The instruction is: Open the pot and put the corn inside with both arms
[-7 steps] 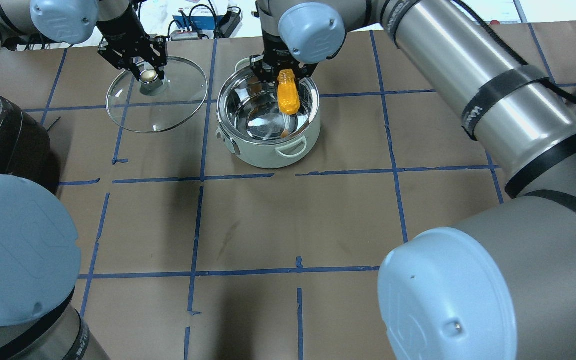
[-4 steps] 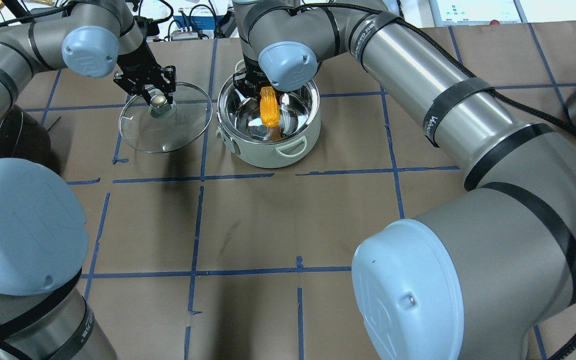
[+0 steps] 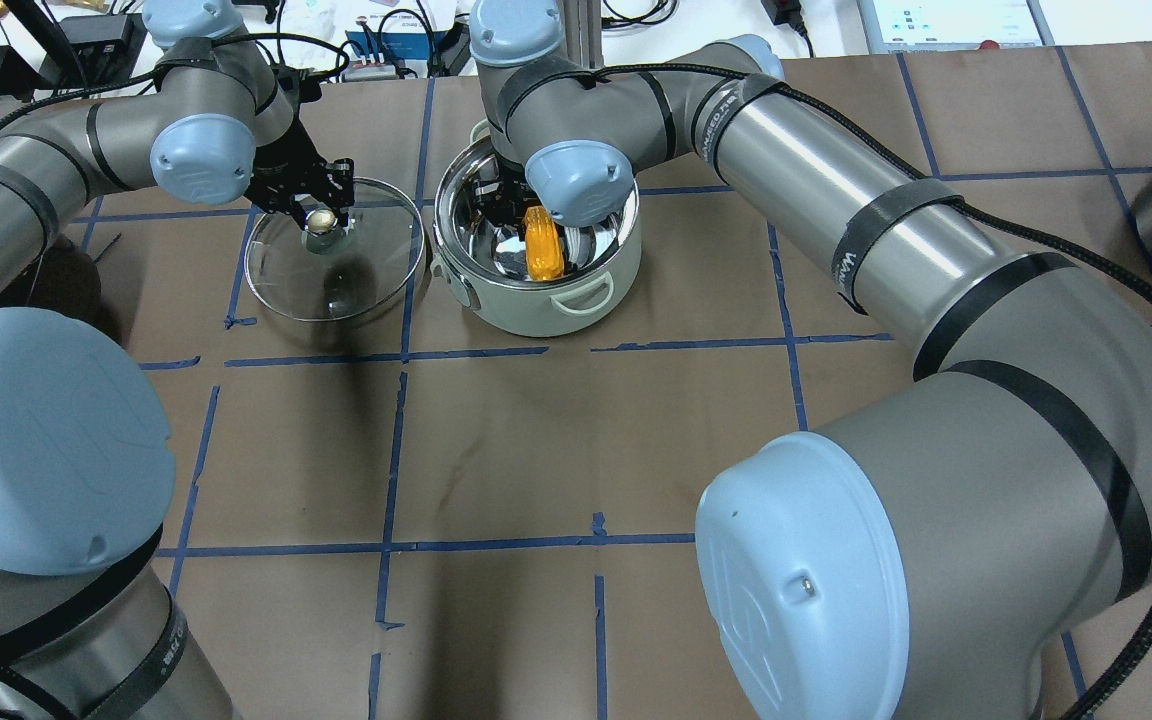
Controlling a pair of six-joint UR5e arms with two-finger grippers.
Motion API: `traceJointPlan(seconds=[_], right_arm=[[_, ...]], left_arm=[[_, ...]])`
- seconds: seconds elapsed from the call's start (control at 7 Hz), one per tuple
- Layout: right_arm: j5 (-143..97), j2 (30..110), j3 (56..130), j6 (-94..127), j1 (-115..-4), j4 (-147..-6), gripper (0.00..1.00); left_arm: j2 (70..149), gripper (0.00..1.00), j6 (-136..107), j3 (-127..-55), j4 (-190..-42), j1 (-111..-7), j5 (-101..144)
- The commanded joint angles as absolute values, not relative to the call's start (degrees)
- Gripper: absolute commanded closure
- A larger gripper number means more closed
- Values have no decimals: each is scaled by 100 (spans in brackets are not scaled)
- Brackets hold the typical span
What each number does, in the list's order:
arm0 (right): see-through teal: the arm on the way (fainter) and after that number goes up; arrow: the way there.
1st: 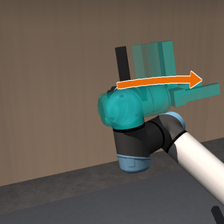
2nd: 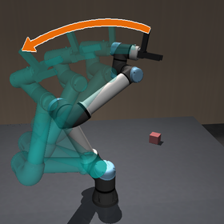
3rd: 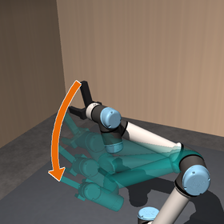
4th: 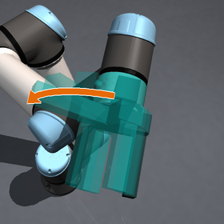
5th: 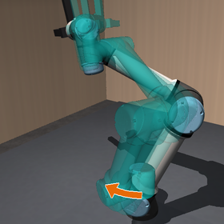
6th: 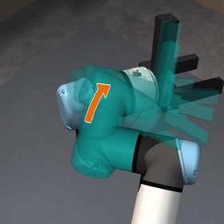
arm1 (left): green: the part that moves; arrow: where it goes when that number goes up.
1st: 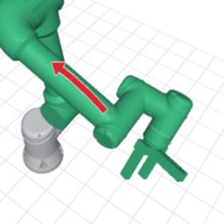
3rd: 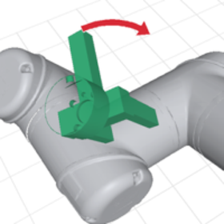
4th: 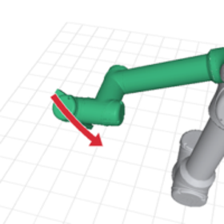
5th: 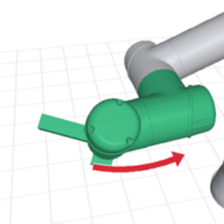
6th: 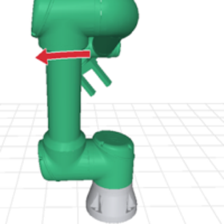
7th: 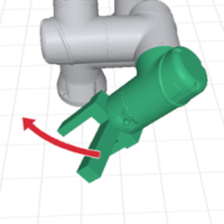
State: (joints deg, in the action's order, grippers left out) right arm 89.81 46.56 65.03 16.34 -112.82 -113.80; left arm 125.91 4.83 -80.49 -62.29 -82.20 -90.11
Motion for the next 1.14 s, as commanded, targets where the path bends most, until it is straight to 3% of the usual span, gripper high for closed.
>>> traceJointPlan(seconds=[0.0, 0.29, 0.71, 1.0], right_arm=[[8974, 4745, 6452, 1574, -11198, -11400, 0], [8991, 5689, 6512, 1521, -10909, -10676, 0], [8991, 7246, 6845, 1293, -9812, -8592, 0], [8974, 8319, 8140, 888, -9450, -8480, 1]], left_arm=[[12595, 1, 466, -8095, -6214, -8218, -9035], [12228, 0, 449, -7885, -6859, -8226, -9044], [11025, 0, 317, -7498, -8599, -8288, -9027], [10313, 0, 264, -7217, -9795, -8480, -9026]])
